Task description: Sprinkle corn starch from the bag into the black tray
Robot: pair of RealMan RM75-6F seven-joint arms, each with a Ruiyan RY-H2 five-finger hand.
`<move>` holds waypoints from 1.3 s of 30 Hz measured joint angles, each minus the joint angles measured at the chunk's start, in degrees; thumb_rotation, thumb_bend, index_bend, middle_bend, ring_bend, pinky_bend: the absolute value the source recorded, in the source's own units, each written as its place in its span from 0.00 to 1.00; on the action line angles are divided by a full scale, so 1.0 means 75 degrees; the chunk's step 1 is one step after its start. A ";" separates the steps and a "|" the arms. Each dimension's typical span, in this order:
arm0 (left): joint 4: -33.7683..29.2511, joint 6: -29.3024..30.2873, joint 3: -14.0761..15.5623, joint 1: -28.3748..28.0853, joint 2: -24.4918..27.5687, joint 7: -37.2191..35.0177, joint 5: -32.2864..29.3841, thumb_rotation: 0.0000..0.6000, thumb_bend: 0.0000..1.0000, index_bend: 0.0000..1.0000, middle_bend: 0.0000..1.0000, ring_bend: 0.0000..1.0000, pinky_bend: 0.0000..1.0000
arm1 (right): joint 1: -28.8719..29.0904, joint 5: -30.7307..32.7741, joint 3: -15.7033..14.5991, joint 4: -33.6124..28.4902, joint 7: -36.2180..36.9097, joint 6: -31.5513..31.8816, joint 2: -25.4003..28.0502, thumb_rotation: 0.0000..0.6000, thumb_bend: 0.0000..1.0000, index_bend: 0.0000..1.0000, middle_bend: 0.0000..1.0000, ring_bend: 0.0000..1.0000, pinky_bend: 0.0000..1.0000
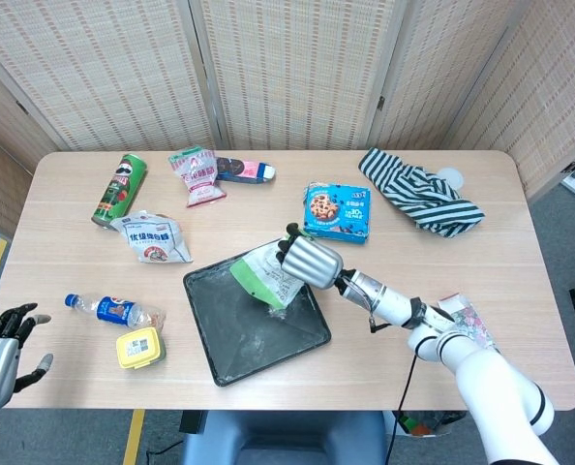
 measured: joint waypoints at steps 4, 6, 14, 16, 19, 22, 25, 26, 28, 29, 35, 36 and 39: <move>0.0041 -0.0008 -0.0010 -0.0009 -0.0030 -0.0053 -0.0011 1.00 0.33 0.33 0.22 0.20 0.07 | 0.0087 -0.0034 -0.0014 0.0053 -0.0423 -0.0121 -0.0038 1.00 0.46 1.00 0.63 0.73 0.38; 0.0079 -0.0008 -0.0009 -0.0010 -0.0046 -0.0079 -0.0005 1.00 0.33 0.33 0.22 0.20 0.07 | 0.0123 -0.0017 0.0001 0.0079 -0.0558 -0.0201 -0.0077 1.00 0.46 1.00 0.63 0.73 0.38; 0.0168 -0.0054 -0.0012 -0.0023 -0.0084 -0.0148 -0.0036 1.00 0.33 0.33 0.22 0.20 0.07 | 0.0179 -0.0016 -0.0043 0.0208 -0.0955 -0.0404 -0.0257 1.00 0.46 1.00 0.64 0.75 0.37; 0.0184 -0.0060 -0.0010 -0.0027 -0.0088 -0.0154 -0.0037 1.00 0.33 0.33 0.22 0.20 0.07 | 0.0207 0.0007 -0.0024 0.0238 -0.1058 -0.0440 -0.0320 1.00 0.46 1.00 0.64 0.75 0.37; 0.0203 -0.0059 -0.0018 -0.0020 -0.0097 -0.0167 -0.0070 1.00 0.33 0.33 0.22 0.20 0.07 | 0.0236 0.0017 -0.0016 0.0258 -0.1153 -0.0462 -0.0334 1.00 0.46 1.00 0.64 0.75 0.37; 0.0223 -0.0059 -0.0012 -0.0007 -0.0112 -0.0199 -0.0085 1.00 0.33 0.33 0.22 0.20 0.07 | 0.0226 0.0059 0.0001 0.0254 -0.1142 -0.0469 -0.0351 1.00 0.46 1.00 0.64 0.75 0.37; 0.0249 -0.0059 0.0003 0.0004 -0.0120 -0.0211 -0.0083 1.00 0.33 0.32 0.22 0.20 0.07 | 0.0192 0.0118 0.0032 0.0251 -0.1120 -0.0464 -0.0369 1.00 0.46 1.00 0.64 0.76 0.37; 0.0254 -0.0052 0.0001 0.0007 -0.0123 -0.0223 -0.0083 1.00 0.33 0.32 0.22 0.20 0.07 | 0.0174 0.0151 0.0052 0.0242 -0.1061 -0.0455 -0.0377 1.00 0.46 1.00 0.65 0.76 0.37; 0.0263 -0.0045 -0.0006 0.0007 -0.0124 -0.0235 -0.0084 1.00 0.33 0.32 0.22 0.20 0.07 | 0.0116 0.0256 0.0119 0.0224 -0.0853 -0.0420 -0.0410 1.00 0.46 1.00 0.65 0.77 0.37; 0.0264 -0.0045 -0.0009 0.0003 -0.0125 -0.0230 -0.0081 1.00 0.33 0.32 0.22 0.20 0.07 | 0.0085 0.0315 0.0157 0.0218 -0.0746 -0.0406 -0.0431 1.00 0.46 1.00 0.65 0.77 0.37; 0.0219 -0.0074 -0.0019 -0.0037 -0.0114 -0.0174 -0.0050 1.00 0.33 0.32 0.22 0.20 0.07 | -0.0182 0.0760 0.0443 0.0212 0.0142 -0.0294 -0.0647 1.00 0.46 1.00 0.65 0.77 0.37; 0.0200 -0.0074 -0.0023 -0.0041 -0.0109 -0.0161 -0.0050 1.00 0.33 0.32 0.22 0.20 0.07 | -0.0225 0.0823 0.0482 0.0211 0.0303 -0.0279 -0.0678 1.00 0.46 1.00 0.65 0.77 0.38; 0.0159 -0.0082 -0.0034 -0.0054 -0.0096 -0.0113 -0.0059 1.00 0.33 0.32 0.22 0.20 0.07 | -0.0385 0.1076 0.0634 0.0180 0.0945 -0.0265 -0.0772 1.00 0.46 1.00 0.65 0.77 0.38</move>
